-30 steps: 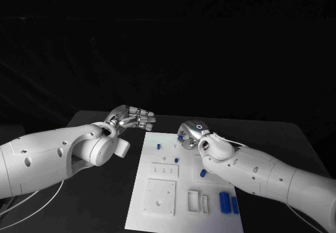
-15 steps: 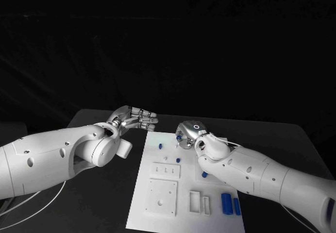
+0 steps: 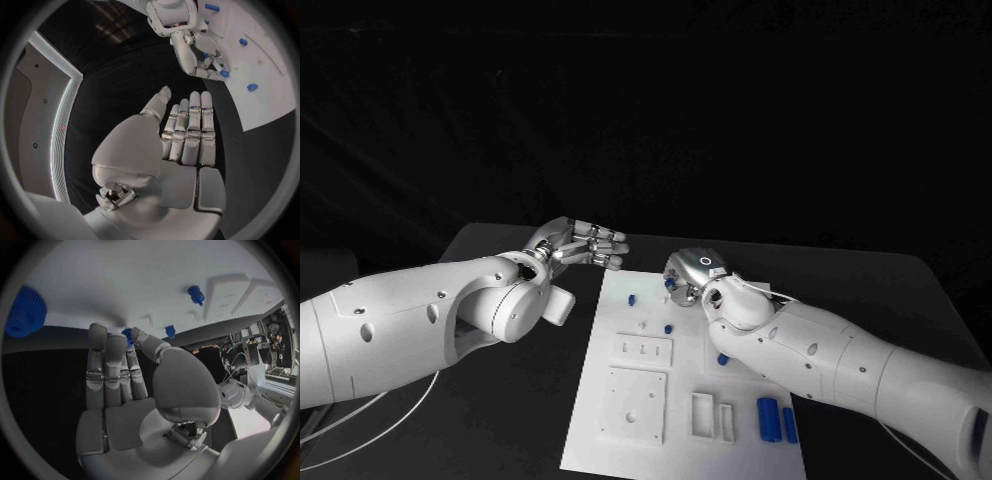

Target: Assemble the parts on the task board

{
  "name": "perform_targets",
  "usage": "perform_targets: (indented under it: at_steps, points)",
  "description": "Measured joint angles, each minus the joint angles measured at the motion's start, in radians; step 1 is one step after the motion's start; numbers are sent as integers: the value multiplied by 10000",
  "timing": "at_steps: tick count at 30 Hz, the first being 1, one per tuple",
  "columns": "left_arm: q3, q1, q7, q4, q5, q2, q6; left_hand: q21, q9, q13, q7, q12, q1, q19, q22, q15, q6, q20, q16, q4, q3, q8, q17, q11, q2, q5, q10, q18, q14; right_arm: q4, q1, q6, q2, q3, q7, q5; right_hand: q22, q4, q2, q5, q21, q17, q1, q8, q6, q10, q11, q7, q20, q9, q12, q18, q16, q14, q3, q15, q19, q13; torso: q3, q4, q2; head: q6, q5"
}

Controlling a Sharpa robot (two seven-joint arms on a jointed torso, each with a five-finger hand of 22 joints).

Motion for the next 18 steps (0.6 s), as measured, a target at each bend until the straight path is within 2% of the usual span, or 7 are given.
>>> perform_targets:
  at_steps: [11, 15, 17, 18]
  points:
    - [1, 6, -8, -50, -12, 23, 20, -75, 0, 0, 0, 0, 0, 38, -20, 0, 0, -37, 0, 0, 0, 0, -1, 0, 0, 0, 0, -1, 0, -65, 2, 28, 31, 1, -15, -103, 103, 7, -12, 0, -137, -31, 12, -32, 32, -14, -17, -34, 1, 0, 42, -3, 0, 13, 51, 13, 0, 5, -3, -12, 34, 22, 24]
    - [1, 6, -12, -66, -16, 30, 28, -75, 0, -1, 0, 0, 0, 38, -20, 0, 0, -37, 0, 0, 0, 0, -1, 0, 0, 0, 0, -1, 0, -124, 0, 17, 69, -2, -8, -99, 103, 22, -12, -2, -223, -78, 12, 2, -29, -36, -142, -81, 7, 0, 45, -3, -91, 14, 66, 14, 5, 5, -6, -12, 38, 22, 42]
    - [1, 6, -13, -72, -17, 32, 31, -74, 0, -1, 0, 0, 0, 38, -20, 0, 0, -38, 0, 0, 0, 0, -1, 0, 0, 0, 0, -1, 0, -160, -4, 15, 85, -5, 3, -84, 112, 77, -12, -2, -223, -95, 12, 64, -203, -133, -187, -38, 54, 7, 45, -4, -117, 13, 121, 13, 53, 5, -7, -12, 41, 22, 50]
    - [0, 6, -14, -75, -18, 34, 33, -75, 0, -1, 0, 0, 0, 38, -20, 0, 0, -37, 0, 0, 0, 0, -1, 0, 0, 0, 0, -1, 0, -184, -5, 15, 93, -6, 8, -72, 119, 95, -12, -2, -223, -95, 12, 65, -258, -208, -154, 9, 53, 35, 45, 10, -117, 12, 140, 13, 52, 5, -6, -13, 43, 22, 51]
